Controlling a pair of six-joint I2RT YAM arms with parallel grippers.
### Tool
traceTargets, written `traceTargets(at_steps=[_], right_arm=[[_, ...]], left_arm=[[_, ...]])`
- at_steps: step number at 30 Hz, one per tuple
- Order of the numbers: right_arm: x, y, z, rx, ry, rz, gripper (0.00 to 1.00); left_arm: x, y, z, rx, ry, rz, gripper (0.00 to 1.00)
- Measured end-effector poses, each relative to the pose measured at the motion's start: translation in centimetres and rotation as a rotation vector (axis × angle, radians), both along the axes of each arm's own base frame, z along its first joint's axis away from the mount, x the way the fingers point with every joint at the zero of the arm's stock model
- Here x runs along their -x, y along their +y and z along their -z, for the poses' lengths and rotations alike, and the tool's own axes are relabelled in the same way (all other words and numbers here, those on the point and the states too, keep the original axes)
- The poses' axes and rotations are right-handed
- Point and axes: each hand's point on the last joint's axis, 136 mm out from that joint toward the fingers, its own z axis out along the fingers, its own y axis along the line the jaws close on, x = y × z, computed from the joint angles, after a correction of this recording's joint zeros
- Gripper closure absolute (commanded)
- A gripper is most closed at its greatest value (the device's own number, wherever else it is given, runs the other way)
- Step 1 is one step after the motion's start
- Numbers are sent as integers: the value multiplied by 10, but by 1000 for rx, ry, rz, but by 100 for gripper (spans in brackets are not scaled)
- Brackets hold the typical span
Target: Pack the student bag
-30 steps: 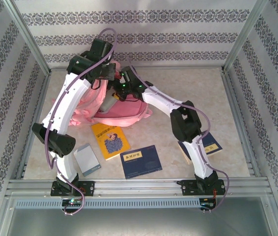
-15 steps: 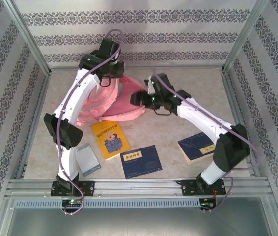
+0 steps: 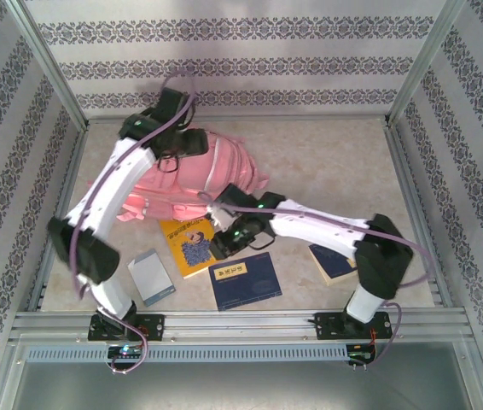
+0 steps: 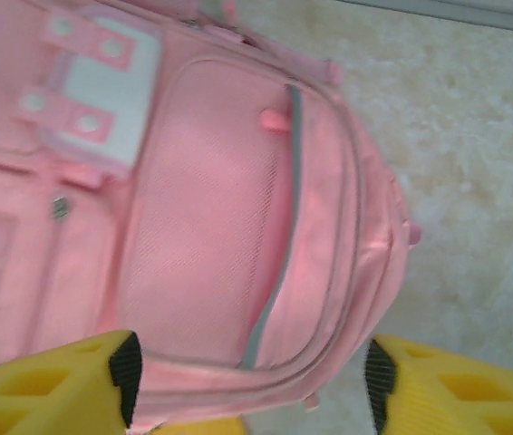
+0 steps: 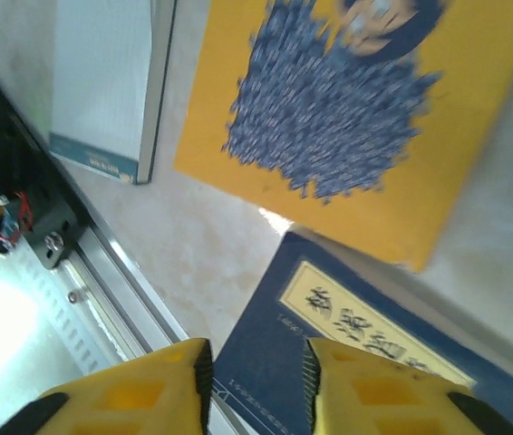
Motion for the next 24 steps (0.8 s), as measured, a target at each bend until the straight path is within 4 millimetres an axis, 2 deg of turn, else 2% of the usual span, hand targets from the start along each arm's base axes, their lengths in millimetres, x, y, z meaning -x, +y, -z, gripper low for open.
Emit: traceTargets(at_steps=[2,4,7,10,13,15,18,21,24], right_arm=[[15,9,19,42,25,-61,71],[27,14,34,79,46,-106,73],[45,17,55,133,72,-162,76],[55,11,71,196,82,-186,79],[52,0,84,261,66,-174,80],[49,-8,89,293,57,-164,80],[42,-14,91,322,37,-144,81],[31,-24,92,358,22,-104,84],[5,-45,91,420,-24,-15,84]], left_arm=[[30,22,-2,12,-4,-65,25],[59,42,6,27,15,-135,24],[104,69,41,42,99,-251,24],[146,89,94,29,250,-361,23],[187,106,143,-3,425,-475,23],[206,112,160,-11,490,-525,23],[227,116,177,8,545,-580,23],[240,117,188,23,583,-622,23],[250,117,198,29,623,-653,23]])
